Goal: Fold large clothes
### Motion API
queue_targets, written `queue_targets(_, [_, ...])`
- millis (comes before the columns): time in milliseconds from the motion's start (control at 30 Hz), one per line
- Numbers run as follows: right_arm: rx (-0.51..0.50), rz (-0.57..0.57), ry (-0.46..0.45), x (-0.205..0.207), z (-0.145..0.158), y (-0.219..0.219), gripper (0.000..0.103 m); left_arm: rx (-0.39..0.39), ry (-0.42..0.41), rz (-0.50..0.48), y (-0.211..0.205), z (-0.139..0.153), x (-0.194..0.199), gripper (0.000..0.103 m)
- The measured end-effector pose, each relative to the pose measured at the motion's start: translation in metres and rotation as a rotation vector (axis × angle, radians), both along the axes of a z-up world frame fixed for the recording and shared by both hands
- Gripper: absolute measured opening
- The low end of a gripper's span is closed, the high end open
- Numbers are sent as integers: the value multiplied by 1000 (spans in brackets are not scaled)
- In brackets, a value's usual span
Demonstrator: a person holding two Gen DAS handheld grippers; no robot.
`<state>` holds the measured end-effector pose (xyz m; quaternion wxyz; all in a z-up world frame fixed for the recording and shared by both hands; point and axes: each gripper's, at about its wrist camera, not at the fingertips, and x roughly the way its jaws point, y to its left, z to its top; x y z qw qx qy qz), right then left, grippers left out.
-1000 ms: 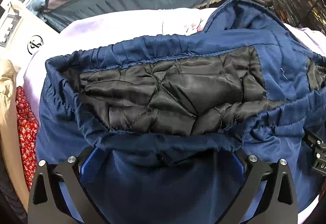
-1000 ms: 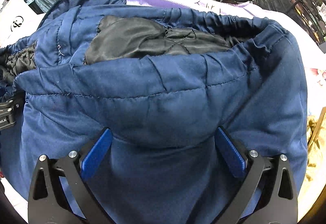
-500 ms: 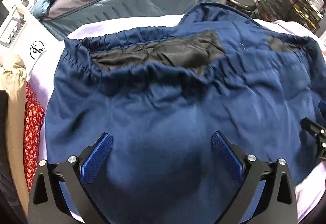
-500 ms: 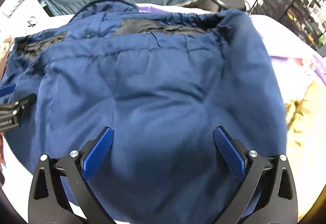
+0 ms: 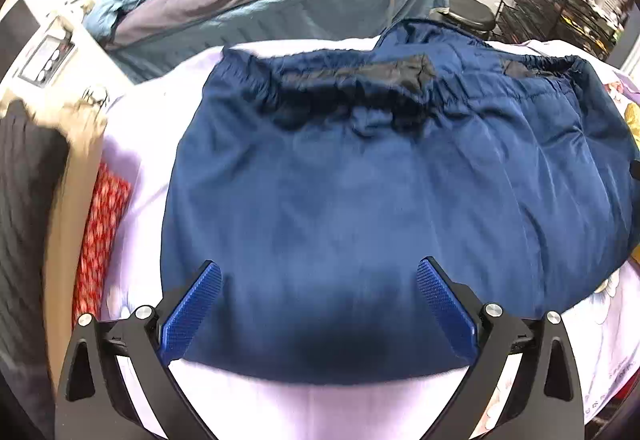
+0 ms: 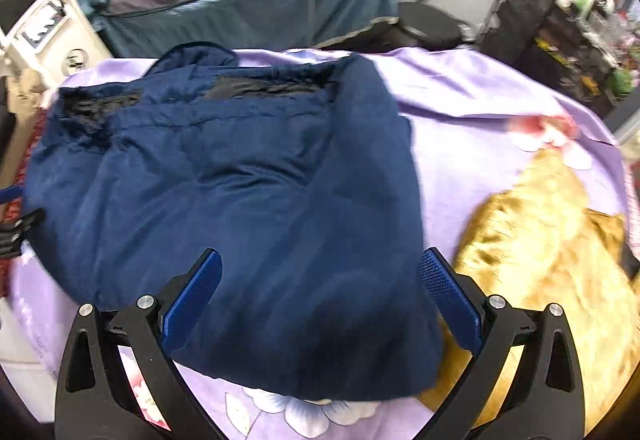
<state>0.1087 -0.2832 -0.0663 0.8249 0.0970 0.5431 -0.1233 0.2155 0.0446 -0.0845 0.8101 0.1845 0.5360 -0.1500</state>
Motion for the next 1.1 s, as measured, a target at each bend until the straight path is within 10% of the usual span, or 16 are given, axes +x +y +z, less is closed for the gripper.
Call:
queue_targets(333, [4, -47, 1, -26, 3, 19, 98, -55, 47, 47, -3, -4, -38, 96])
queue_targets(700, [164, -25, 22, 4, -6, -53, 98, -81, -19, 32, 42, 16, 38, 96])
queue_targets(1100, [439, -14, 249, 69, -110, -93, 98, -377, 393, 272, 109, -77, 151, 98])
